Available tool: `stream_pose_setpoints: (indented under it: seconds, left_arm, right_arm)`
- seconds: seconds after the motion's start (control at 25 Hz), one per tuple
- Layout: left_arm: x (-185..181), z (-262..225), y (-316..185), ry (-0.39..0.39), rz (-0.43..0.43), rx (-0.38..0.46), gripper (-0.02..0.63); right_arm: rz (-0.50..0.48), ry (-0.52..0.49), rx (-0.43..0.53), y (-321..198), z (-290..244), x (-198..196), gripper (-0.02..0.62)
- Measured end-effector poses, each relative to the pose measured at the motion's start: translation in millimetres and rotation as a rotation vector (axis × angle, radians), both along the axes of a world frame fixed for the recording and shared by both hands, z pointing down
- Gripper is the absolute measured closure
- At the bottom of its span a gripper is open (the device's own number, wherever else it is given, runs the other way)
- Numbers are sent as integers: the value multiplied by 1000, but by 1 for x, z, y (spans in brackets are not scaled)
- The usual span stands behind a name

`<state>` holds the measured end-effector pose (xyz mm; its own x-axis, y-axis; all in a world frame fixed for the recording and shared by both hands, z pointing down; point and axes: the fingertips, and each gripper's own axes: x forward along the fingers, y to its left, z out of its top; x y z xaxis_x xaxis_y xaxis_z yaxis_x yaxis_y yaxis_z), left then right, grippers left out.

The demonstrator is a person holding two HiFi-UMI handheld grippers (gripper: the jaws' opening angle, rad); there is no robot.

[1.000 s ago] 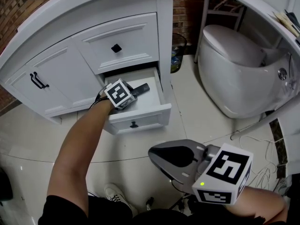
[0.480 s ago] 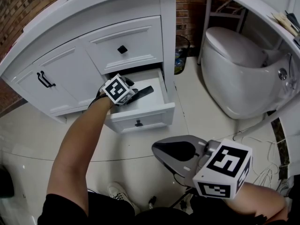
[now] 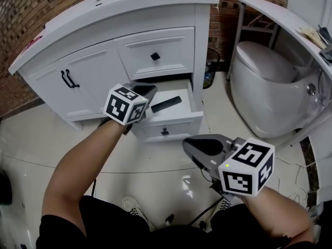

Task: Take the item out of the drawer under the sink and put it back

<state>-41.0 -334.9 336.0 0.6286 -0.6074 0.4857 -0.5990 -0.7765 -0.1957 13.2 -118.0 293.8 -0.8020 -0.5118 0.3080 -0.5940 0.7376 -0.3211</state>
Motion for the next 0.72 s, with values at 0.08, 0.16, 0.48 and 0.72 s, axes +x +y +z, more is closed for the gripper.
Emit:
stream_pose_setpoints:
  seconds: [0.08, 0.16, 0.48, 0.72]
  left_arm:
    - [-4, -12, 30, 42, 13, -11, 601]
    - [-6, -22, 59, 86, 34, -30, 600]
    - [-42, -72, 158, 279, 54, -24, 600]
    - [-58, -103, 225, 443, 76, -39, 600]
  right_arm:
    - [4, -3, 14, 0, -5, 0, 592]
    - [15, -4, 26, 0, -8, -1, 593]
    - [48, 10, 62, 5, -14, -5, 592]
    - [43, 25, 133, 25, -30, -15, 592]
